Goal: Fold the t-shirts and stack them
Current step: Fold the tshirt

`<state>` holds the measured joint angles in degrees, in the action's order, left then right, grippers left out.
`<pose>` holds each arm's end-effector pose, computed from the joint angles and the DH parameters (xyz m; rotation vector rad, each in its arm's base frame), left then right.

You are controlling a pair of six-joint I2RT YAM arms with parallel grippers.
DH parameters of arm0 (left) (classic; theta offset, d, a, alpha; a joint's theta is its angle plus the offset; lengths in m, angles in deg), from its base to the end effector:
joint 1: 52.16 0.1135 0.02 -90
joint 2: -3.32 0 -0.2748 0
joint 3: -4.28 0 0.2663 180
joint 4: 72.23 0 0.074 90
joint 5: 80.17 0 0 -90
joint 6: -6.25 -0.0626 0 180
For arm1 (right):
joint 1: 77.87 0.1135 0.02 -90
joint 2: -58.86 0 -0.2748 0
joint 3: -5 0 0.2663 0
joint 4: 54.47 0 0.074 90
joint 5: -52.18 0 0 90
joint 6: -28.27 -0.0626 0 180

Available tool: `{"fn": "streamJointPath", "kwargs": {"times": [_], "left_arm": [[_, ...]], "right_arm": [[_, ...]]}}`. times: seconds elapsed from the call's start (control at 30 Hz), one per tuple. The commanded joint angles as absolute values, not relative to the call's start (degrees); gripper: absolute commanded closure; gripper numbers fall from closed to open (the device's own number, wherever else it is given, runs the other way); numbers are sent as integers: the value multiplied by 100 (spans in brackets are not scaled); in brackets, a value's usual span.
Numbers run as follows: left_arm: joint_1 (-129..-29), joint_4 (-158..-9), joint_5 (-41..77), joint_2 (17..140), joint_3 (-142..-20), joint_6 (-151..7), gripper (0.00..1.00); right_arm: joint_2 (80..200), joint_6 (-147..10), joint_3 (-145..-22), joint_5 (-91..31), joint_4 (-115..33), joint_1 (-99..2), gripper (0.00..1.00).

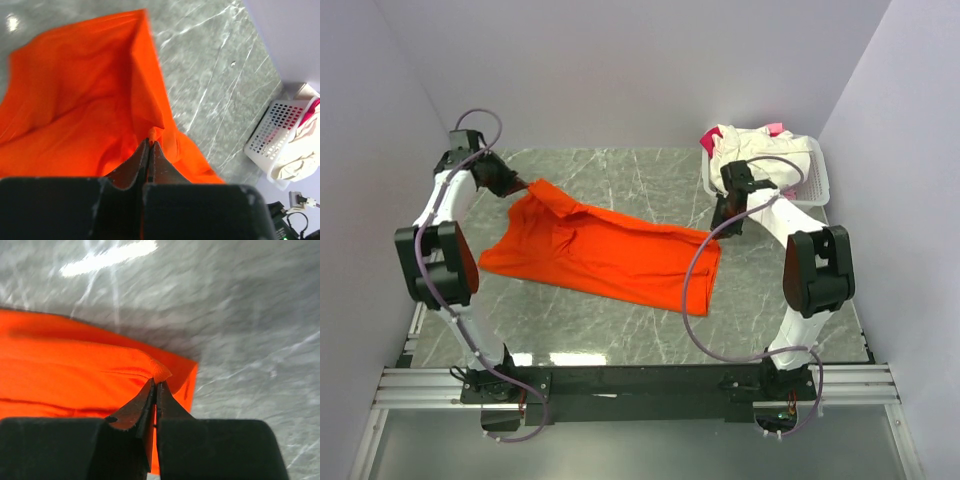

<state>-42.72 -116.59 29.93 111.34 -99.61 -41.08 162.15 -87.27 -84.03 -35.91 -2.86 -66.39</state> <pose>0.4559 0.0540 0.2562 -0.9318 2.2818 -0.6841 0.3887 0.0811 0.1907 0.3261 2.7241 0.2295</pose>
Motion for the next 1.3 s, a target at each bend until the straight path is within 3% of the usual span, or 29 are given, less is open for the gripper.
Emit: {"fn": "streamJointPath", "kwargs": {"times": [0.0, 0.6, 1.1, 1.17, 1.23, 1.27], "left_arm": [[-4073, -11593, 2979, 10450, -9393, -4253, 100], [-3291, -11734, 3418, 9192, -7994, -4464, 100], [-3133, -11812, 3497, 9095, -7317, -4807, 100], [-3124, -11830, 3383, 9016, -7238, -4833, 88], [-3089, -11865, 3217, 8919, -7194, -4859, 63], [-3097, -11874, 3146, 8884, -7185, -4868, 57]], "right_arm": [[15774, -8669, -8274, -3720, -489, -6347, 100], [15010, -9574, -7334, -4433, -102, -5713, 100], [14992, -9583, -6920, -4538, -207, -5564, 100], [14939, -9583, -6850, -4495, -199, -5485, 78], [14817, -9601, -6849, -4512, -137, -5415, 60], [14703, -9583, -6893, -4538, -111, -5319, 57]]}}
